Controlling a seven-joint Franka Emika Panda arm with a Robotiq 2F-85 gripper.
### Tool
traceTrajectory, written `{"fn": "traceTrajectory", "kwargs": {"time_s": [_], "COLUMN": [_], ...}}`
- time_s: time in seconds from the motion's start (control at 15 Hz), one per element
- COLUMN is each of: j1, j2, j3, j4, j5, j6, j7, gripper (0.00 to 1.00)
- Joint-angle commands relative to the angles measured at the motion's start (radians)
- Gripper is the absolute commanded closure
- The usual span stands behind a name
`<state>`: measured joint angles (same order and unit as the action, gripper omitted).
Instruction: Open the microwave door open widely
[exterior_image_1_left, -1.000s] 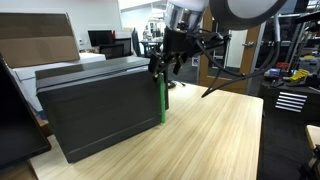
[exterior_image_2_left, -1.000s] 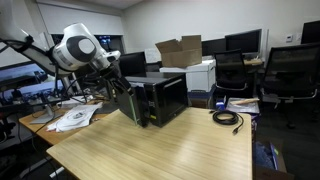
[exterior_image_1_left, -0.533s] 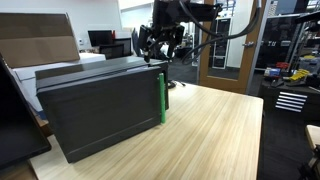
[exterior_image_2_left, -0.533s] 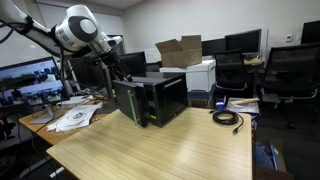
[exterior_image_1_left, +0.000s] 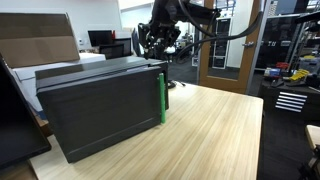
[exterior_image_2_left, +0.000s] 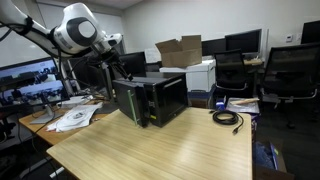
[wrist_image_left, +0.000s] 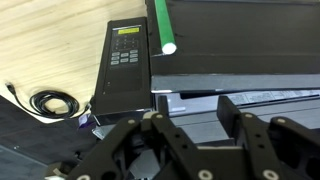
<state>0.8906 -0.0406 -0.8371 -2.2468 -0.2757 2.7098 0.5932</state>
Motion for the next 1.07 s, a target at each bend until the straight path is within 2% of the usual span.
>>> {"fn": "traceTrajectory", "kwargs": {"time_s": [0.0,0.2,0.27,0.33,0.4,0.73,1.0], "j1": [-0.287,-0.526,-0.585,-0.492,-0.521,-0.533,-0.526], "j2": [0.021,0.047,0.057,0.067,0.075,0.129,0.093], "j3": [0.279,0.515,0.571,0.472,0.497,0.482,0.507], "j4": [-0.035,-0.032,-0.027,-0.023,-0.023,-0.034,-0.045], "j5": [0.069,0.089,0.089,0.077,0.078,0.043,0.131], "j6": [0.081,0.135,0.149,0.164,0.176,0.243,0.124], "j7": [-0.087,-0.132,-0.141,-0.146,-0.153,-0.176,-0.216], "gripper": [0.77,0.97,0.99,1.00,1.00,1.00,1.00]}}
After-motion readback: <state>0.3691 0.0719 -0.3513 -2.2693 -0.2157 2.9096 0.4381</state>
